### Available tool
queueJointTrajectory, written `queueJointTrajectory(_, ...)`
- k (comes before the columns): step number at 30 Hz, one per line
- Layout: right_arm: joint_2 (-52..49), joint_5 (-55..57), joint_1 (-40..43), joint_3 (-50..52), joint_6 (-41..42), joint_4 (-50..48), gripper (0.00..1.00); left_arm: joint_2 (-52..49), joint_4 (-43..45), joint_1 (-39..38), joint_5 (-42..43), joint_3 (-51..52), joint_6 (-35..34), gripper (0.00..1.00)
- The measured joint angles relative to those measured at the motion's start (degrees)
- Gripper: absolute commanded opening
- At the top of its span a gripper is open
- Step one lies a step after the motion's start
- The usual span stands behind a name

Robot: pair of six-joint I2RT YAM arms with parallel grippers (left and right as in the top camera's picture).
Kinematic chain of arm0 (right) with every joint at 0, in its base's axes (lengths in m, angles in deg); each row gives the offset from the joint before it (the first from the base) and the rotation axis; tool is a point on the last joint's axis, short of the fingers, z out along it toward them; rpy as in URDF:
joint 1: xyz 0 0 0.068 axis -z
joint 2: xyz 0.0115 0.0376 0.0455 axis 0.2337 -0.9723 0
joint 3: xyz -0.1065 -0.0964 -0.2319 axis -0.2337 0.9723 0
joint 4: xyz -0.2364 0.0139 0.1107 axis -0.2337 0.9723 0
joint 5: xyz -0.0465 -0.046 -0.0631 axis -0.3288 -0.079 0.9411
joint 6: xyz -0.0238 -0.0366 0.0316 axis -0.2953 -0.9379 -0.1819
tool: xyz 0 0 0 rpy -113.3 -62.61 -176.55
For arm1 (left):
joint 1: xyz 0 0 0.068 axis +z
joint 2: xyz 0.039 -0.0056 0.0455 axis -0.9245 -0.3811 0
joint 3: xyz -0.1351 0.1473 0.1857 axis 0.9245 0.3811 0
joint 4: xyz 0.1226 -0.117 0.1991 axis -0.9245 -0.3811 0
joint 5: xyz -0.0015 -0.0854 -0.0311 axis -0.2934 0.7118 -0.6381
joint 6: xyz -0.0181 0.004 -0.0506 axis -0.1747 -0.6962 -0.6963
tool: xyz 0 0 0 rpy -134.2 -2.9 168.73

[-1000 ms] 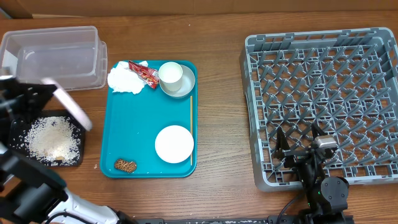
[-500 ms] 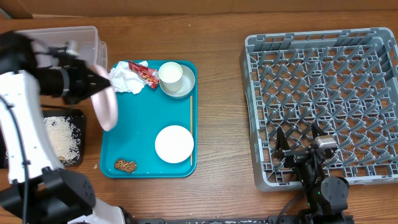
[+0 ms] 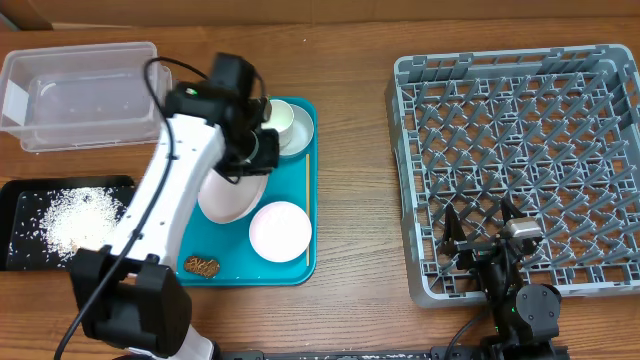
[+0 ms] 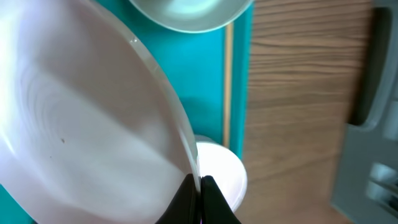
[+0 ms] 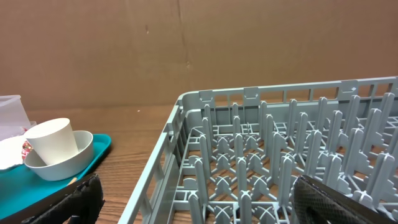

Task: Sort waste into correct bins and load items into the dishwasher
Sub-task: 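Carry the emptied pink plate back and set it on the teal tray, then grasp the white tissue and red wrapper together with the left gripper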

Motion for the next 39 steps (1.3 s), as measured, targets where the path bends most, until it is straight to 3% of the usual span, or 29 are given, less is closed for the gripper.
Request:
queueJointTrajectory(10, 0.0, 0.0, 0.0, 0.0, 0.0, 0.0, 1.0, -0.2, 9.8, -2.1, -12.0, 7.0, -6.3, 0.04)
queueJointTrajectory(21, 0.0, 0.0, 0.0, 0.0, 0.0, 0.0, 1.0, -0.2, 16.7, -2.1, -12.1, 15.5, -6.7, 0.04)
queueJointTrajectory(23, 0.0, 0.0, 0.0, 0.0, 0.0, 0.0, 1.0, -0.2, 16.7, -2.1, -12.1, 16.2, -6.7, 0.09)
queueJointTrajectory(26, 0.0, 0.0, 0.0, 0.0, 0.0, 0.0, 1.0, -0.2, 16.6, -2.1, -12.1, 17.0, -6.6, 0.38)
queueJointTrajectory(33, 0.0, 0.0, 0.0, 0.0, 0.0, 0.0, 1.0, -0.2, 15.8, -2.1, -11.4, 16.9, -7.6, 0.45)
queueJointTrajectory(39, 0.0, 0.0, 0.0, 0.0, 0.0, 0.0, 1.0, -0.2, 8.3, -2.1, -9.7, 11.7, -7.7, 0.54)
